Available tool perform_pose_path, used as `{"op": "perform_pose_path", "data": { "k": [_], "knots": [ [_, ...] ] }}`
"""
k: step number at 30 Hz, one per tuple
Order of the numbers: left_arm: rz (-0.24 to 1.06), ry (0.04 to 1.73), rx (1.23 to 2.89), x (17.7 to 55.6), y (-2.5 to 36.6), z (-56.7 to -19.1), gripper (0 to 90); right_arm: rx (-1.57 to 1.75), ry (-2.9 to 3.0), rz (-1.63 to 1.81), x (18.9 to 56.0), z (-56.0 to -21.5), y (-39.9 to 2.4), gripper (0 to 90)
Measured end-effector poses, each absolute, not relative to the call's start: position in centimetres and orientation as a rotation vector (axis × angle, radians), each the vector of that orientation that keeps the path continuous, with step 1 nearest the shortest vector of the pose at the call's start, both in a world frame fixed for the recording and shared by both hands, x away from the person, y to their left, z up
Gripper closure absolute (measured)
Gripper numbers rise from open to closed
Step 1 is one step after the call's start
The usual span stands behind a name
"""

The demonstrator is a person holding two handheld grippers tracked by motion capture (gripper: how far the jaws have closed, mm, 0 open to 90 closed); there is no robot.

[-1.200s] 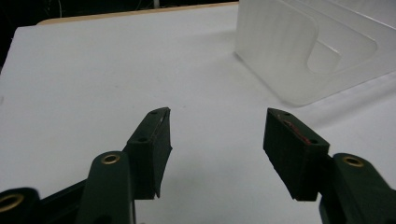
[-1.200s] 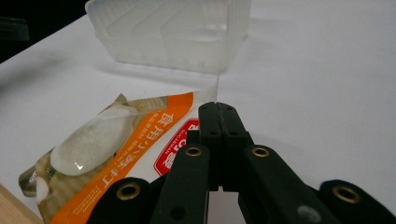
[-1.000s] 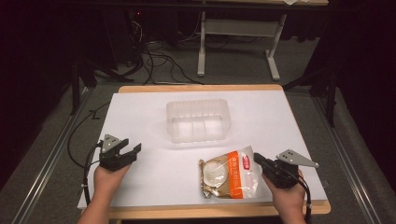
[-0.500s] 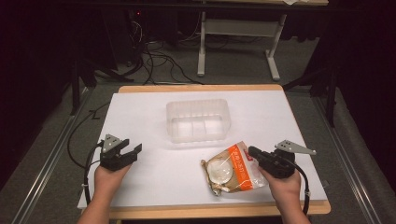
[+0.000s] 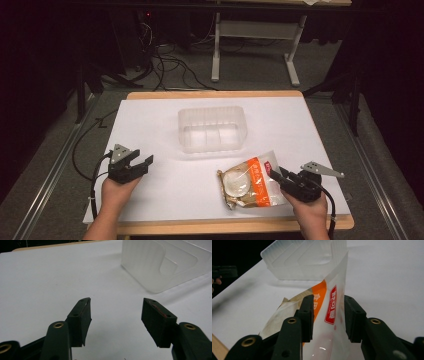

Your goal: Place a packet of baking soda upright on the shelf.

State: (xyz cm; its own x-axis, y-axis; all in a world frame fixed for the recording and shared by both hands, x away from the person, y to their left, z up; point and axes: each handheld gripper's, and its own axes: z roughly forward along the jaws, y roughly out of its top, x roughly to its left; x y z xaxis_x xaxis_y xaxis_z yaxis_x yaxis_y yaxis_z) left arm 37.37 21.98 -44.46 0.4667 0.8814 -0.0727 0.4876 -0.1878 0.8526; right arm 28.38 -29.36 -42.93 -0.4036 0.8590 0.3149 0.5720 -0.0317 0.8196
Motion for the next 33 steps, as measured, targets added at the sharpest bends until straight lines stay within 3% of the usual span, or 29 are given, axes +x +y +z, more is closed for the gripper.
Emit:
{"op": "perform_pose_path", "data": {
  "k": [19, 22, 24, 25, 33],
  "knots": [
    [0.552, 1.139, 1.852, 37.4, 21.6, -44.5, 41.1, 1.565, 1.979, 1.400, 24.2, -43.6, -30.1, 54.6],
    [0.556, 1.132, 1.862, 37.3, 21.4, -44.5, 41.1, 1.583, 1.997, 1.380, 23.9, -43.9, -30.1, 60.0],
    [0.558, 1.128, 1.867, 37.4, 21.3, -44.5, 41.0, 1.591, 1.999, 1.379, 23.9, -43.8, -30.1, 83.9],
    [0.559, 1.127, 1.870, 37.4, 21.3, -44.5, 41.0, 1.579, 1.991, 1.386, 24.0, -43.6, -30.2, 90.0],
    [0.563, 1.132, 1.870, 37.4, 21.4, -44.5, 41.0, 1.409, 1.931, 1.338, 26.7, -39.9, -29.1, 90.0]
  ]
}}
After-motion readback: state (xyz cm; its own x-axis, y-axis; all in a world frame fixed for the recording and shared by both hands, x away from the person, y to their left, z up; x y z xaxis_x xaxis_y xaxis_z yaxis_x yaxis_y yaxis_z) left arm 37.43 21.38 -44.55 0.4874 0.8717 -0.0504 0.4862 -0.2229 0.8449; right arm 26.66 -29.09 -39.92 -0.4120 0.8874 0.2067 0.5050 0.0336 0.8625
